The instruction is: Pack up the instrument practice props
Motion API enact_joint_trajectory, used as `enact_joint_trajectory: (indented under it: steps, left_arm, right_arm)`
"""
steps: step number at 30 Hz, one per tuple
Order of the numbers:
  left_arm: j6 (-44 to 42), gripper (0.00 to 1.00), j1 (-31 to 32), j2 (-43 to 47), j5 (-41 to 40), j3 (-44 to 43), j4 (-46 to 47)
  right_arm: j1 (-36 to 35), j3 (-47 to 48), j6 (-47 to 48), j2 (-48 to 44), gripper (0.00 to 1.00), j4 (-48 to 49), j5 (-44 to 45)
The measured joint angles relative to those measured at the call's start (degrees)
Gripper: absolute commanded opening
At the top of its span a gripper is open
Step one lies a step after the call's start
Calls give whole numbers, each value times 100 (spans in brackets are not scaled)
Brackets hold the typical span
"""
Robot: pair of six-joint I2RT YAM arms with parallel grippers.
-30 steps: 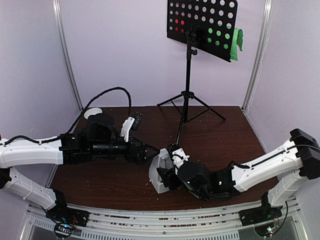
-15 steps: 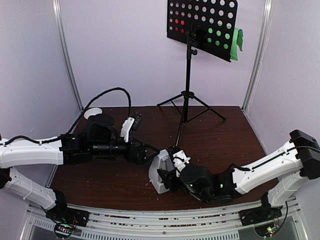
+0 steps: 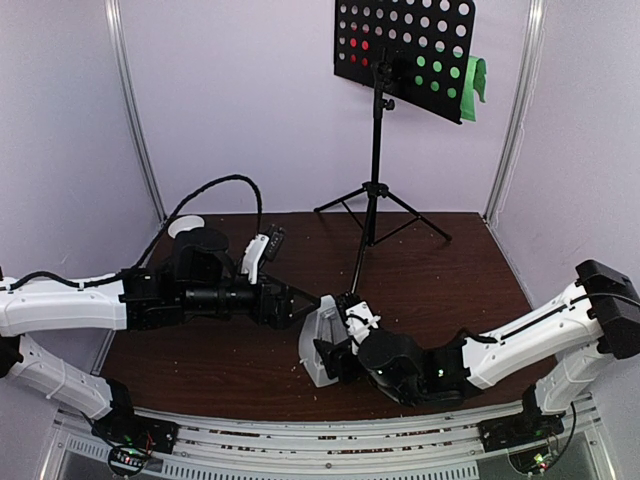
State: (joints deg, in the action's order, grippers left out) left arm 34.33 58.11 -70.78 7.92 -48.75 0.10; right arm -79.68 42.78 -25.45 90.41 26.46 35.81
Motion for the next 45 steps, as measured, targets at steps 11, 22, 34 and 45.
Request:
enact_joint_trajectory:
  steps: [11,22,34,45]
  left_arm:
    - [13,97,0,-33,2,0,35]
    - [13,97,0,-103,90,0,111]
    - [-330,97,-2,-474,428,-74,179]
    - [-1331,94,-4,-1069,494,-697,-179]
  right_arm:
    - [0,-4,63,-2,61,20,42]
    - [0,-9,179,31,62,94,39]
    - [0,-13,214,68,94,149,35]
    - [0,-776,81,-1032,98,-17,50]
